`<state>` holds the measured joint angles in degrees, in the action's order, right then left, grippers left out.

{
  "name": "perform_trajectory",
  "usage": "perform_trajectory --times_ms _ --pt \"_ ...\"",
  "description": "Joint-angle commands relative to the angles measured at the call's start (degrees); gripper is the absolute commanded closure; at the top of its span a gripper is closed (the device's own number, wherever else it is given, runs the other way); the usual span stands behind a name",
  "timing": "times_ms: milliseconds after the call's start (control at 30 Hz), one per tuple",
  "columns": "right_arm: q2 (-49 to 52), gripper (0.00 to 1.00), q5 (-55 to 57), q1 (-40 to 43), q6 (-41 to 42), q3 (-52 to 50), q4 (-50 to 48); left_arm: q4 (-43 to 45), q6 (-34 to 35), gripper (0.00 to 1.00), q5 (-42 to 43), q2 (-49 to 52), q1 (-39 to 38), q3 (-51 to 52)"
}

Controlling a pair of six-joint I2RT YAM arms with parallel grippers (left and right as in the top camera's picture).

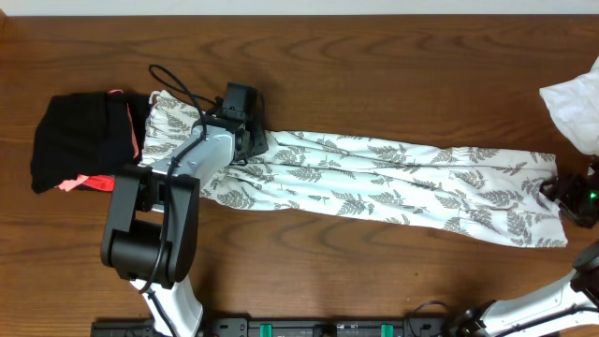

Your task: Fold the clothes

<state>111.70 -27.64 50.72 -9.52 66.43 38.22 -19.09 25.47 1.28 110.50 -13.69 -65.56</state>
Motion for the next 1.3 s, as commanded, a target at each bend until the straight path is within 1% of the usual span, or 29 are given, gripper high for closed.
perform_trajectory --times_ms 0,33,133,200,267,300,367,500,600,733,767,800,833,933,1067,1267 --pt "6.45 0.43 -1.51 -0.74 -0.44 -4.09 0.74 -1.2 0.31 0.61 -0.37 2.67 0.61 0.87" --pt "6.45 0.48 -1.51 -0.92 -0.44 -4.11 0.76 -1.18 0.33 0.61 -0.37 2.67 0.61 0.87" --pt "6.45 0.74 -1.46 -1.2 -0.42 -4.09 0.74 -1.2 0.33 0.61 -0.37 2.67 0.61 0.87" --pt "6.45 0.83 -1.49 -1.18 -0.42 -4.11 0.7 -1.2 0.31 0.61 -0.39 2.67 0.61 0.87" --pt "6.45 0.88 -1.49 -1.18 -0.42 -4.09 0.68 -1.2 0.31 0.61 -0.37 2.67 0.61 0.87" --pt "6.45 0.93 -1.46 -1.18 -0.42 -4.09 0.7 -1.2 0.33 0.61 -0.37 2.67 0.61 0.87" --pt "6.43 0.99 -1.49 -1.18 -0.39 -4.09 0.7 -1.2 0.31 0.61 -0.39 2.67 0.61 0.87" --pt "5.84 0.99 -1.57 -1.11 1.2 -3.32 1.25 -1.62 0.31 0.61 -0.35 2.67 0.61 0.87" --pt "3.67 0.99 -1.77 -0.85 2.54 -0.92 2.08 -2.05 0.28 0.61 -0.2 2.67 0.61 0.87" --pt "-0.31 0.99 3.21 -0.26 6.97 4.68 4.37 -2.34 0.24 0.61 1.27 2.64 0.61 0.87" --pt "-0.87 0.99 4.0 -0.09 7.54 6.34 5.09 -2.01 -0.09 0.6 2.89 2.64 0.61 0.87" --pt "-1.2 0.99 4.44 0.02 7.58 8.39 6.16 -1.4 -1.46 0.53 5.11 2.64 0.61 0.87" --pt "-1.22 0.99 5.09 0.09 7.58 10.16 7.15 -0.9 -2.75 0.5 7.04 2.6 0.59 0.85" --pt "-1.22 0.99 7.43 0.11 7.61 14.67 9.92 0.2 -2.95 0.46 10.64 2.27 0.61 0.85" --pt "-1.22 0.99 8.24 0.11 7.82 17.92 10.88 0.59 -2.97 0.45 11.17 1.31 0.61 0.81" --pt "-1.22 0.99 12.9 0.2 8.5 19.19 10.91 0.57 -2.95 0.44 11.17 -0.42 0.61 0.81"
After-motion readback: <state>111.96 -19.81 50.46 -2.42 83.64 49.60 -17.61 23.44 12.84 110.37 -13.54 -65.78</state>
